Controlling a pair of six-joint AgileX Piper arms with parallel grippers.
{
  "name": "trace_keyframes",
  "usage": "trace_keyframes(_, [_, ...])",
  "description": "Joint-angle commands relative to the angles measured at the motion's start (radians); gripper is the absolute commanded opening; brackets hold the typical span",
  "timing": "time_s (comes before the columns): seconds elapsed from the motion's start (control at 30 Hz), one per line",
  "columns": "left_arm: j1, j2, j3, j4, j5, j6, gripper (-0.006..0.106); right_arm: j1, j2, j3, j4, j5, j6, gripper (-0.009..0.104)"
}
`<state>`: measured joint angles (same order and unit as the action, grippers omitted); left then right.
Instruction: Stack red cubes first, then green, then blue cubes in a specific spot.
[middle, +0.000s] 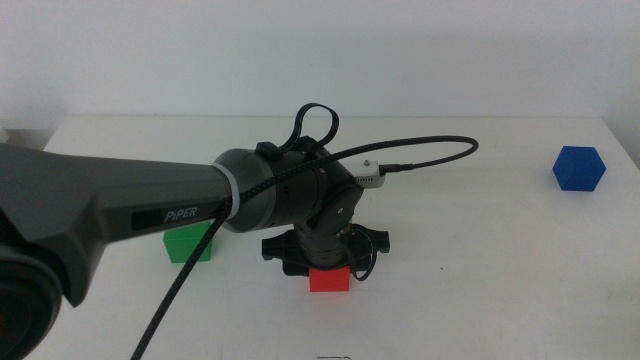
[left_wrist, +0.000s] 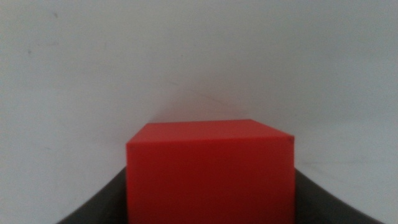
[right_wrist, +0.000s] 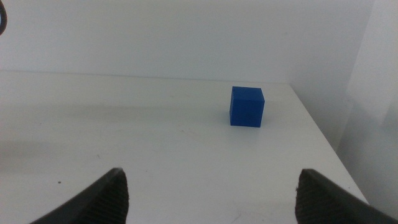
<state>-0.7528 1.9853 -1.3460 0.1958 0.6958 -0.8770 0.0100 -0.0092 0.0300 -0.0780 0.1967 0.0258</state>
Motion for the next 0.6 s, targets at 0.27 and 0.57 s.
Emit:
trace_keyframes(0.27, [-0.005,-0.111,-0.023,-0.005,0.005,0.021,0.094,-0.005,-0.023,-0.019,-0.011,-0.076,-0.002,0.090])
trace_keyframes(0.57, [0.037,-0.338,-0.023,0.105,0.203,0.022,0.094,-0.005,-0.023,-0.019,-0.011,-0.076,-0.002,0.090])
